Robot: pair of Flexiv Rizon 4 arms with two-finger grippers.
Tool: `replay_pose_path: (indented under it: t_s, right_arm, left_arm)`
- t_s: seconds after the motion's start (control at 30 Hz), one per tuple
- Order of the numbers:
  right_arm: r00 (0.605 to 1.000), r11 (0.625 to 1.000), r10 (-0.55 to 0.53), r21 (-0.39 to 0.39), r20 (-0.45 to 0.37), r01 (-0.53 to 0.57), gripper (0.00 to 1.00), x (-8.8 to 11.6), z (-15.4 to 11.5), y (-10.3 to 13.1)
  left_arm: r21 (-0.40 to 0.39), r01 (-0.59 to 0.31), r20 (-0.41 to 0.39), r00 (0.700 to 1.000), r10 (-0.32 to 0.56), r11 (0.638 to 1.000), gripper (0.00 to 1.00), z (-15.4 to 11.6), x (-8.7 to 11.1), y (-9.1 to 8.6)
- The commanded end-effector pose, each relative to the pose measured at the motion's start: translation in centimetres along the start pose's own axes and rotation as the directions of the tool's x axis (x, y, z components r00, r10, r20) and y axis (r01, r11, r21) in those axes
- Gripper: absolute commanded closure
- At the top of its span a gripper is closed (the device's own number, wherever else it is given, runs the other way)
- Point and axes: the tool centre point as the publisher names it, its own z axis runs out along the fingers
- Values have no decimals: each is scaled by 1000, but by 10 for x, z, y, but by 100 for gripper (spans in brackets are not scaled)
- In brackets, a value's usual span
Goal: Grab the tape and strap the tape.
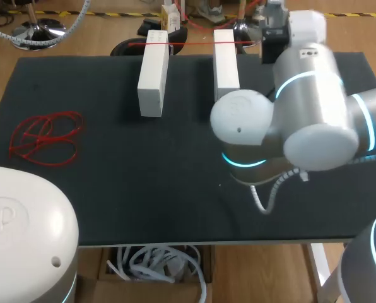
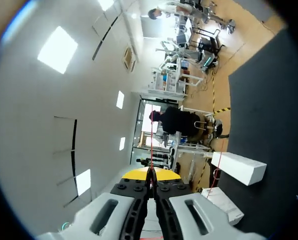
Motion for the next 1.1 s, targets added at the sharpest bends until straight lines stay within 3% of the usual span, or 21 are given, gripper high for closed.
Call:
replay_pose_path:
  t_s: [0.03,0.63,0.67,0.77,0.8,0.87,0.93,0.97,1.03,1.07,1.1]
  right_arm:
    - [956,973,-210,136,205,185,100,34,1,22]
    - [956,973,-210,136,205,185,100,34,1,22]
    - [938,952,-295,140,182,272,100,33,4,21]
    - [818,833,-553,83,159,547,100,28,11,20]
    - [748,758,-651,60,131,650,100,27,13,21]
    - [655,661,-748,39,105,749,100,27,18,25]
    - [451,451,-892,-45,-2,891,100,27,22,29]
    - [416,417,-909,-40,-19,908,100,26,25,31]
    - [259,274,-954,-86,-153,958,100,26,28,33]
    - [215,231,-960,-73,-179,970,100,24,29,35]
    - [215,231,-960,-73,-179,970,100,24,29,35]
  left_arm:
    - [-3,1,-2,1000,-1,1000,100,0,0,0]
    - [-3,1,-2,1000,-1,1000,100,0,0,0]
    - [-3,1,-2,1000,-1,1000,100,0,0,0]
    - [-3,1,-2,1000,-1,1000,100,0,0,0]
    - [-3,1,-2,1000,-1,1000,100,0,0,0]
    - [-3,1,-2,1000,-1,1000,100,0,0,0]
    - [-3,1,-2,1000,-1,1000,100,0,0,0]
    - [-3,1,-2,1000,-1,1000,100,0,0,0]
    - [-3,1,-2,1000,-1,1000,100,0,0,0]
    - [-3,1,-2,1000,-1,1000,100,0,0,0]
    - [-3,1,-2,1000,-1,1000,100,0,0,0]
